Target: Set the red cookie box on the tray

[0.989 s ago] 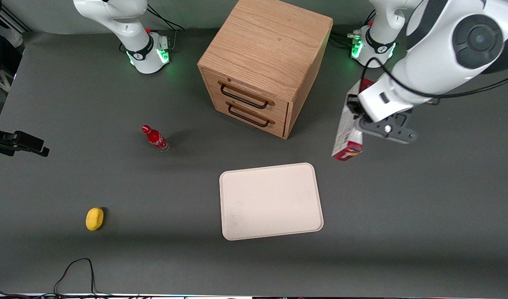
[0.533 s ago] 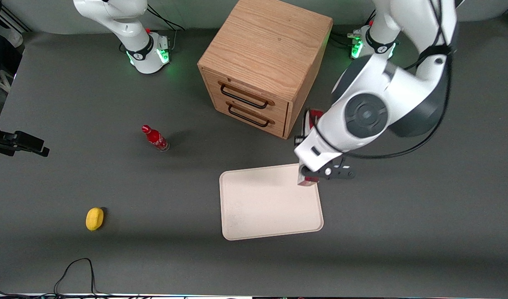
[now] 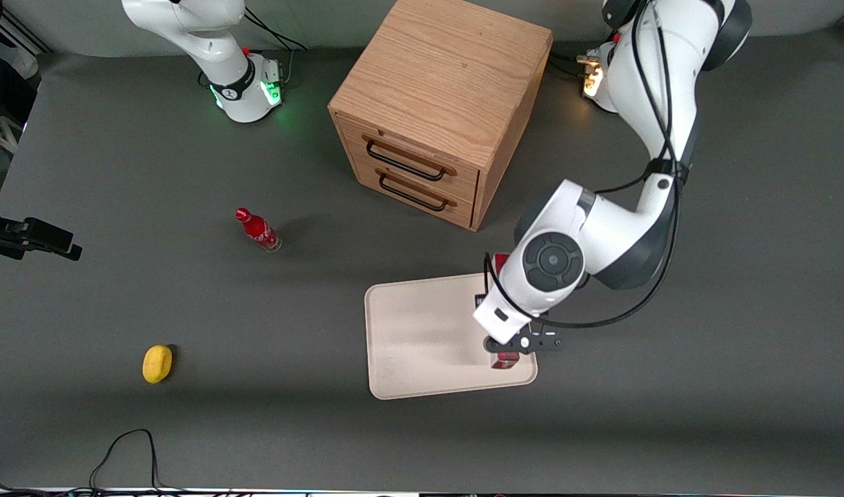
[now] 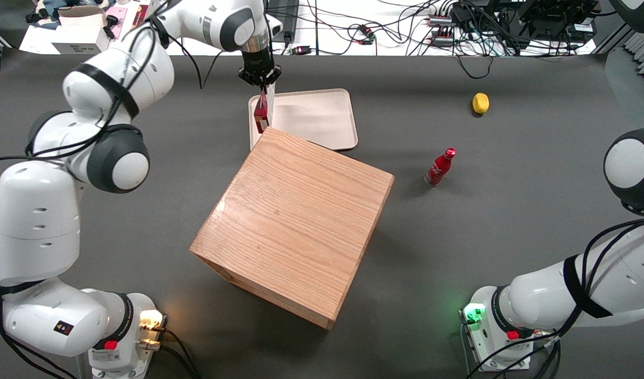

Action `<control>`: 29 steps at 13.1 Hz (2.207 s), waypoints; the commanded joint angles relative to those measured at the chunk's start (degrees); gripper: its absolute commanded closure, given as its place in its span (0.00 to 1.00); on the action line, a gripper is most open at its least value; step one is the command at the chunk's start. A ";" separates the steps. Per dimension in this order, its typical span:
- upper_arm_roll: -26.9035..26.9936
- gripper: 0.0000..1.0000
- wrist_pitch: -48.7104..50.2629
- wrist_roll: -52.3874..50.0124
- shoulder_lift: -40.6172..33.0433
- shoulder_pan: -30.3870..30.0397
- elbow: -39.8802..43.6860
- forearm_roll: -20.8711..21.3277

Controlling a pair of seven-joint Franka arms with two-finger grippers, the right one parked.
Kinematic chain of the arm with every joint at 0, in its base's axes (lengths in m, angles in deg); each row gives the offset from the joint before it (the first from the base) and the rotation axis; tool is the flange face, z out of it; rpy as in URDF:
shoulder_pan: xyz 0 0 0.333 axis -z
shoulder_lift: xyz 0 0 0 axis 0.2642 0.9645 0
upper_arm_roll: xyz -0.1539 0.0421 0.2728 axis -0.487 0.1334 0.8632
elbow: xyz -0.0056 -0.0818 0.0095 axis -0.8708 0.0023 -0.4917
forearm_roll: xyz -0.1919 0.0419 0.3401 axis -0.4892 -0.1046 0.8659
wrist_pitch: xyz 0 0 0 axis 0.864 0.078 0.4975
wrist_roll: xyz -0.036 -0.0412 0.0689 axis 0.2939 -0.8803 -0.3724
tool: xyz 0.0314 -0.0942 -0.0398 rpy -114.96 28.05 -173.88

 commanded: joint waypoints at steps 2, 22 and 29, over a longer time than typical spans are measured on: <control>1.95 1.00 -2.39 -2.52 1.75 0.85 -1.41 -0.21; 2.92 0.00 11.47 24.49 -49.89 -17.14 -40.15 -3.99; 2.92 0.00 10.69 33.06 -60.65 -22.00 -48.96 -1.88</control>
